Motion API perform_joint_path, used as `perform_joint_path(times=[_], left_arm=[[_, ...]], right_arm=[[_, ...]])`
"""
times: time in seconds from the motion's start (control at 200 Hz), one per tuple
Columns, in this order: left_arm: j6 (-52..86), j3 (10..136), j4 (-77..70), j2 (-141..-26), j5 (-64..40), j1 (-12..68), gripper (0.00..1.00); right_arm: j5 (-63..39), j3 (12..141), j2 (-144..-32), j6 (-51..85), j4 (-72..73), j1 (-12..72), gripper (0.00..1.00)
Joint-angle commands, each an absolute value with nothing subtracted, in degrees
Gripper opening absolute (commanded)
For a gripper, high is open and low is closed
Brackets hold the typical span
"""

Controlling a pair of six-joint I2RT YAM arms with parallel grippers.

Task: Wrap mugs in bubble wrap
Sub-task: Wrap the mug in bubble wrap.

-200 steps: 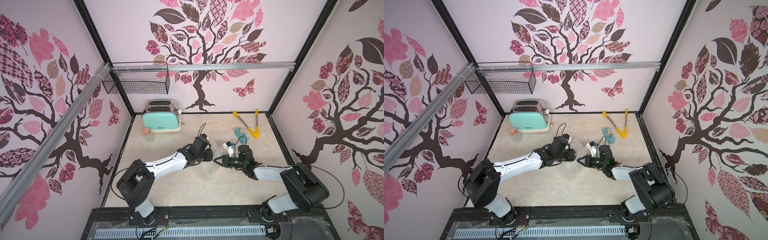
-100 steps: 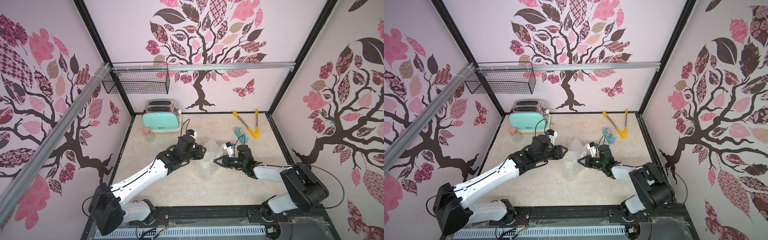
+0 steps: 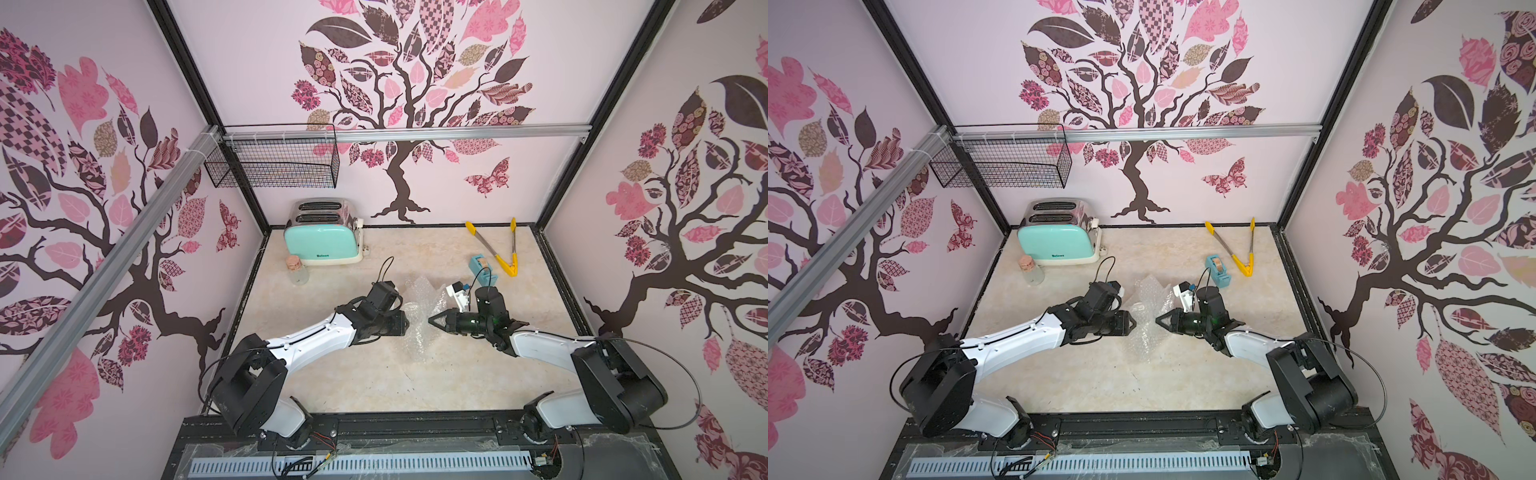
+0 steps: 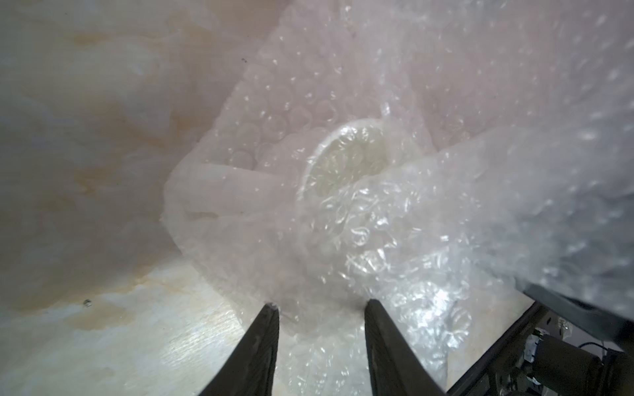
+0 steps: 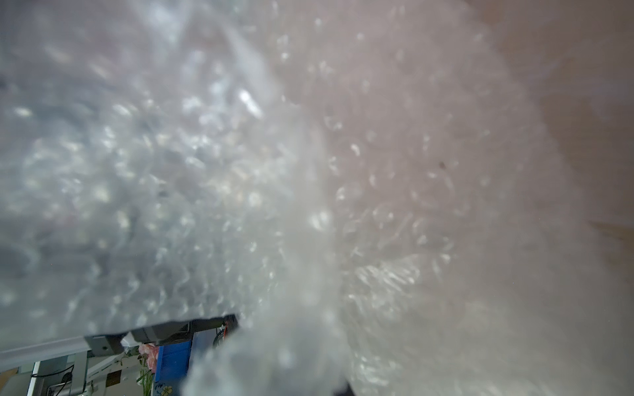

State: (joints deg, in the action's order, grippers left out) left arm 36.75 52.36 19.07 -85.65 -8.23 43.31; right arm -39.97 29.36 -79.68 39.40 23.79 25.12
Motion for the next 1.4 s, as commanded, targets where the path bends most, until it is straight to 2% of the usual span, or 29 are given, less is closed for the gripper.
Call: perform_joint_path(times=[0.0,0.41,0.725,1.221,1.396], left_arm=[[36.9,54.3,17.1,-86.9,-8.8,44.0,0.44],[36.8,54.8,17.3,-87.2,-7.8,43.9,0.44],[37.0,54.7,17.0,-87.4,-7.8,43.9,0.44],[37.5,53.5,16.5,-86.1,-7.4,43.9,0.44],[39.3,53.4,18.0,-80.6,-7.8,43.8,0.48]], right_arm=[[-39.2,31.9,-75.6,37.4,18.9,25.5,0.00],[-39.5,35.6,-70.2,30.0,9.0,25.6,0.00],[-38.1,36.4,-69.5,24.0,7.8,30.7,0.00],[-39.7,37.5,-77.5,25.2,12.7,32.0,0.00],[-38.2,37.6,-79.8,24.3,11.4,32.0,0.00]])
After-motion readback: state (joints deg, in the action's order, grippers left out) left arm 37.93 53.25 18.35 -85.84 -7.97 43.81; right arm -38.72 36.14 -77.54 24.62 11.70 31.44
